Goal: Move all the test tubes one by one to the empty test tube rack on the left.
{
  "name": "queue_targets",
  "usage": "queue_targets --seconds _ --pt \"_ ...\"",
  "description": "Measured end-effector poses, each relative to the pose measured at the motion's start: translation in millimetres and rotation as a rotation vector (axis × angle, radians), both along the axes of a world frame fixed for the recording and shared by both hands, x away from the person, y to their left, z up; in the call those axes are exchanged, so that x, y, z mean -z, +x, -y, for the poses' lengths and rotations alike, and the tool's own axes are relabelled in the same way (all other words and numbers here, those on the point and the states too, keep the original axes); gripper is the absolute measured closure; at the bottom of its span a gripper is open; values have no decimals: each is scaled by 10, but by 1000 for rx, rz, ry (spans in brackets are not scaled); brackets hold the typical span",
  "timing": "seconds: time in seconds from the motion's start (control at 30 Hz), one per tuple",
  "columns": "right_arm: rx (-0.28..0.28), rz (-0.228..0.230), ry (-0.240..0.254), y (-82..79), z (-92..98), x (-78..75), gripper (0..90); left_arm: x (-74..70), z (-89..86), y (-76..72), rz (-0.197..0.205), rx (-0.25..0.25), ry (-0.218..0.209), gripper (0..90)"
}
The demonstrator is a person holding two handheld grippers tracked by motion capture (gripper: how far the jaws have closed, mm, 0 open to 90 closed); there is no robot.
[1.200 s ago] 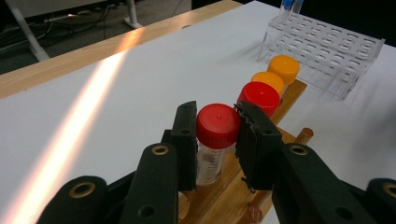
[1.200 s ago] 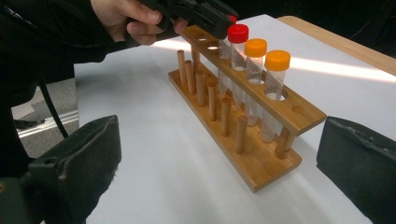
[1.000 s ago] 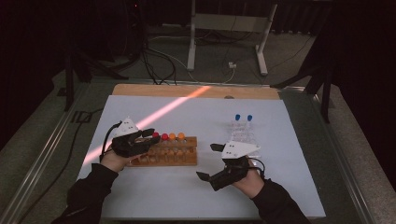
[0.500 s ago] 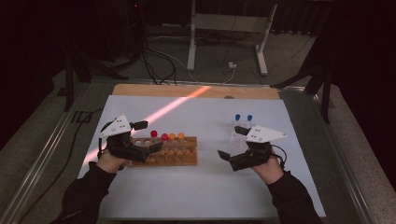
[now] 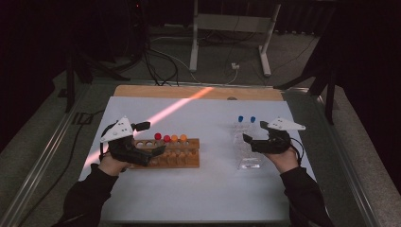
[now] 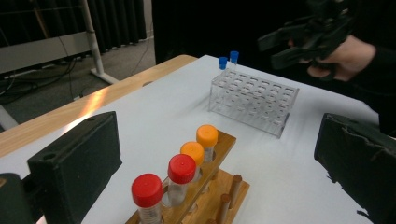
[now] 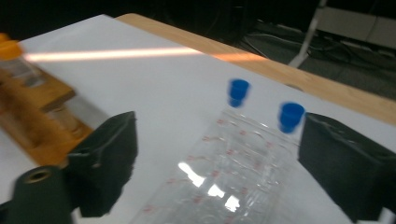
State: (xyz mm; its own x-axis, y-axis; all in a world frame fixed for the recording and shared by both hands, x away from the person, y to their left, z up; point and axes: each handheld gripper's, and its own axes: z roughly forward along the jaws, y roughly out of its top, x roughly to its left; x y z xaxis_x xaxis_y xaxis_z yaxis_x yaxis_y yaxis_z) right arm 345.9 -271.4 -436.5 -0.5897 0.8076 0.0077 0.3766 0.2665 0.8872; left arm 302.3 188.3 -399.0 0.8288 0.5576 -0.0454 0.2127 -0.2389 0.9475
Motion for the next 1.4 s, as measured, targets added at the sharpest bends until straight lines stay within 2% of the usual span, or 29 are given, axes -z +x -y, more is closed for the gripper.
queue_targets --seconds 0.07,0.13,0.23,0.37,0.53,0.67,0.83,0.9,1.07,1.4 --pt "25 -11 -17 61 22 63 184 0 1 0 0 1 -1 14" --pt "43 -24 -11 117 49 115 281 2 5 0 2 -2 2 14" --pt "73 -33 -28 208 70 168 395 5 20 -3 2 1 8 14" --pt "111 -46 -46 329 67 220 496 -6 32 -12 5 9 9 14" --pt "138 -73 -56 425 66 291 596 -13 33 -18 6 13 10 14" --pt "143 -80 -54 475 63 314 664 -6 37 -14 6 11 13 14" --pt "152 -83 -81 512 39 332 756 -3 48 -15 4 15 14 14" --pt "154 -86 -70 516 59 330 763 -4 48 -14 4 15 14 14" --pt "158 -61 -69 480 60 285 766 -4 54 -18 0 21 13 14" --pt "150 7 -60 337 101 34 768 -2 72 -24 -5 32 16 14"
